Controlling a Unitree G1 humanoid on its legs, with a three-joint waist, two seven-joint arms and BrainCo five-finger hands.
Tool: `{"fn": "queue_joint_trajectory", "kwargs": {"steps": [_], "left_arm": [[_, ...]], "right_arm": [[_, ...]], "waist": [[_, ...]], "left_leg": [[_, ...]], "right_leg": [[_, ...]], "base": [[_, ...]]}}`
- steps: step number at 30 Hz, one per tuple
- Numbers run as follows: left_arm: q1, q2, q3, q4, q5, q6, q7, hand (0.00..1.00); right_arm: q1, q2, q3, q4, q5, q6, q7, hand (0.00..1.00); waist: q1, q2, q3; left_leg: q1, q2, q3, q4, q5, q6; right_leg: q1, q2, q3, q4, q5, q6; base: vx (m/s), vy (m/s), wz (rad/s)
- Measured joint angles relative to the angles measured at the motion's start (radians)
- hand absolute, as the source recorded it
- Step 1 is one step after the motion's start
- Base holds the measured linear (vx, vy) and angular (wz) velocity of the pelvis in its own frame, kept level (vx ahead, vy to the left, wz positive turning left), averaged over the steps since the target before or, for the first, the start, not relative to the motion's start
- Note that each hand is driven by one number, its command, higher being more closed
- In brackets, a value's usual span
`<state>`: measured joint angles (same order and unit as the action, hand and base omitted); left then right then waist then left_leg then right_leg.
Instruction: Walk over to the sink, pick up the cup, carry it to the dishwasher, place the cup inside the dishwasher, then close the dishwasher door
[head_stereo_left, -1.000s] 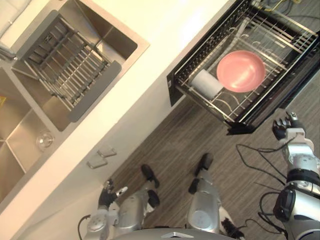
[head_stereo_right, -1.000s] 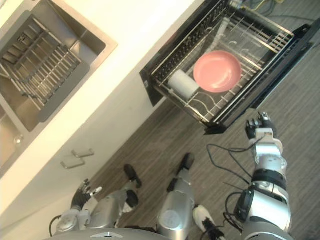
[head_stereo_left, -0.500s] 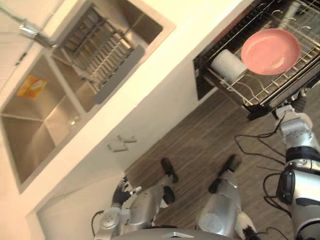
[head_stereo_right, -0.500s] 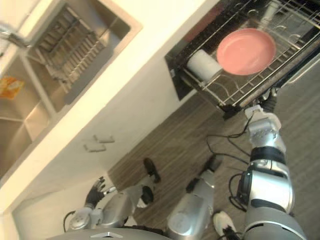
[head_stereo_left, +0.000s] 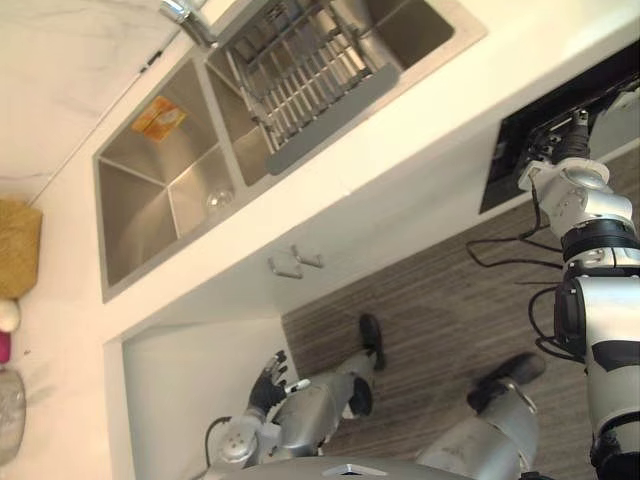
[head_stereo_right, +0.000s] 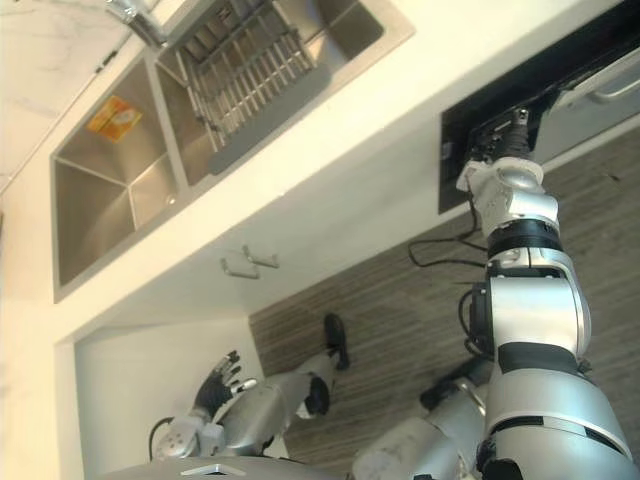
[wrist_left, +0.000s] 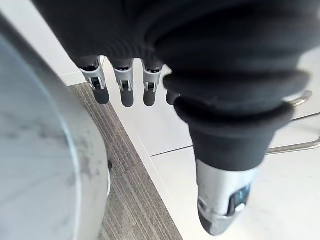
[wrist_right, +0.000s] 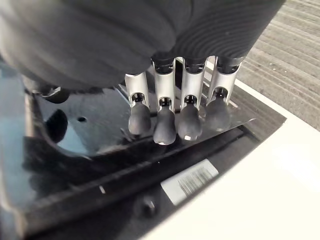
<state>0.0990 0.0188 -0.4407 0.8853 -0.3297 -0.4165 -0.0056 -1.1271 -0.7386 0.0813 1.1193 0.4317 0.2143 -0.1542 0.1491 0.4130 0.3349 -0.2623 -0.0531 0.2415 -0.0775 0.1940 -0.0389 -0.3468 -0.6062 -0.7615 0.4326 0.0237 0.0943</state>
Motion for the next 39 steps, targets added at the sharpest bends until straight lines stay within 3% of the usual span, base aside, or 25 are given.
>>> {"fn": "queue_joint_trajectory", "kwargs": {"steps": [2,10,12,15,18,20,24,28,29,31,32,34,35,36,37,38,39], "left_arm": [[0.021,0.002,-0.002,-0.006,0.001,0.003,-0.002,0.0],[0.051,0.003,0.008,-0.034,-0.023,0.015,-0.003,0.0],[0.068,0.004,0.013,-0.049,-0.038,0.018,-0.01,0.0],[0.088,0.003,0.05,-0.055,-0.087,0.023,-0.05,0.0],[0.093,0.001,0.119,-0.067,-0.152,0.025,-0.076,0.0],[0.092,0.0,0.201,-0.072,-0.2,0.032,-0.096,0.0],[0.091,-0.002,0.303,-0.083,-0.236,0.043,-0.108,0.0],[0.093,-0.007,0.408,-0.085,-0.237,0.055,-0.095,0.0],[0.093,-0.005,0.443,-0.072,-0.237,0.066,-0.094,0.0],[0.094,0.004,0.46,-0.042,-0.237,0.074,-0.098,0.0],[0.094,0.011,0.482,0.005,-0.235,0.088,-0.108,0.0],[0.094,0.013,0.489,0.05,-0.233,0.091,-0.111,0.0],[0.094,0.018,0.497,0.071,-0.221,0.09,-0.111,0.0],[0.092,0.022,0.506,0.081,-0.213,0.091,-0.111,0.0],[0.081,0.033,0.52,0.11,-0.202,0.092,-0.111,0.0],[0.061,0.05,0.541,0.135,-0.181,0.098,-0.11,0.0],[0.047,0.057,0.56,0.15,-0.17,0.105,-0.11,0.0]], "right_arm": [[-0.025,-0.006,0.022,0.042,-0.083,0.024,-0.003,0.0],[-0.036,-0.067,0.117,0.031,-0.386,0.073,0.001,0.0],[-0.028,-0.067,0.088,-0.034,-0.425,0.077,-0.005,0.0],[0.095,-0.032,-0.05,-0.334,-0.438,0.067,-0.043,0.0],[0.326,0.062,-0.172,-0.658,-0.439,-0.009,-0.07,0.0],[0.505,0.166,-0.217,-0.849,-0.437,-0.096,-0.06,0.0],[0.768,0.31,-0.263,-0.883,-0.416,-0.186,-0.018,0.0],[0.97,0.393,-0.335,-0.726,-0.335,-0.232,0.062,0.0],[1.028,0.414,-0.34,-0.618,-0.297,-0.266,0.116,0.0],[1.078,0.433,-0.339,-0.502,-0.278,-0.308,0.168,0.0],[1.107,0.461,-0.346,-0.364,-0.256,-0.365,0.212,0.0],[1.124,0.488,-0.381,-0.24,-0.234,-0.425,0.245,0.0],[1.133,0.51,-0.415,-0.166,-0.214,-0.46,0.274,0.0],[1.14,0.523,-0.433,-0.137,-0.196,-0.471,0.289,0.0],[1.165,0.561,-0.476,-0.097,-0.167,-0.476,0.313,0.0],[1.187,0.595,-0.514,-0.061,-0.164,-0.469,0.318,0.0],[1.202,0.609,-0.532,-0.044,-0.164,-0.467,0.317,0.0]], "waist": [[-0.003,-0.001,0.001],[-0.02,-0.003,0.003],[-0.034,-0.013,0.01],[-0.062,-0.016,0.013],[-0.097,-0.036,0.029],[-0.13,-0.065,0.052],[-0.15,-0.129,0.084],[-0.159,-0.205,0.068],[-0.159,-0.253,0.037],[-0.157,-0.302,0.009],[-0.157,-0.341,-0.024],[-0.152,-0.357,-0.056],[-0.147,-0.36,-0.08],[-0.149,-0.36,-0.091],[-0.158,-0.349,-0.104],[-0.165,-0.35,-0.113],[-0.168,-0.36,-0.118]], "left_leg": [[0.001,-0.007,-0.01,0.001,0.014,0.02],[0.035,-0.001,0.006,0.001,-0.003,0.026],[0.045,0.002,0.015,0.001,-0.01,0.026],[0.081,0.018,0.04,0.001,-0.024,0.025],[0.12,0.039,0.063,0.001,-0.04,0.014],[0.159,0.061,0.072,0.001,-0.056,0.003],[0.197,0.092,0.075,0.025,-0.09,-0.009],[0.242,0.102,0.056,0.021,-0.107,-0.018],[0.26,0.097,0.048,0.02,-0.111,-0.02],[0.287,0.095,0.039,0.017,-0.128,-0.018],[0.317,0.095,0.031,0.008,-0.138,-0.017],[0.338,0.102,0.026,0.002,-0.149,-0.011],[0.338,0.109,0.001,0.004,-0.16,-0.004],[0.341,0.116,-0.012,0.006,-0.163,-0.001],[0.337,0.146,-0.053,0.006,-0.16,0.002],[0.326,0.172,-0.108,0.006,-0.153,-0.003],[0.319,0.173,-0.138,0.006,-0.148,-0.007]], "right_leg": [[0.003,-0.015,-0.01,0.029,-0.018,0.006],[0.021,-0.016,-0.006,0.055,-0.054,0.012],[0.021,-0.011,0.01,0.051,-0.052,0.012],[0.05,0.025,0.028,0.009,-0.036,0.016],[0.085,0.061,0.038,-0.025,-0.031,0.019],[0.128,0.093,0.039,-0.047,-0.031,0.02],[0.192,0.135,0.027,-0.094,-0.039,0.026],[0.275,0.16,-0.014,-0.134,-0.023,0.036],[0.3,0.153,-0.02,-0.138,-0.021,0.039],[0.327,0.148,-0.022,-0.131,-0.019,0.036],[0.349,0.142,-0.02,-0.11,-0.005,0.017],[0.355,0.149,-0.008,-0.081,0.026,-0.029],[0.354,0.171,0.034,-0.083,0.059,-0.065],[0.354,0.188,0.066,-0.086,0.072,-0.067],[0.362,0.271,0.158,-0.129,0.022,-0.023],[0.389,0.402,0.265,-0.231,-0.051,-0.014],[0.406,0.457,0.32,-0.299,-0.072,-0.013]], "base": [[0.1,-0.043,0.17],[0.04,-0.02,-0.02],[0.02,-0.017,-0.18],[0.07,-0.024,-0.32],[0.09,-0.034,-0.28],[0.09,-0.057,-0.21],[0.05,-0.041,-0.1],[0.11,-0.014,0.13],[0.11,0.033,0.1],[0.12,0.049,0.12],[0.15,0.076,0.1],[0.12,0.082,0.12],[0.07,0.075,0.17],[0.12,0.062,0.48],[0.13,-0.038,0.89],[0.12,-0.093,1.1],[0.06,-0.224,1.39]]}}
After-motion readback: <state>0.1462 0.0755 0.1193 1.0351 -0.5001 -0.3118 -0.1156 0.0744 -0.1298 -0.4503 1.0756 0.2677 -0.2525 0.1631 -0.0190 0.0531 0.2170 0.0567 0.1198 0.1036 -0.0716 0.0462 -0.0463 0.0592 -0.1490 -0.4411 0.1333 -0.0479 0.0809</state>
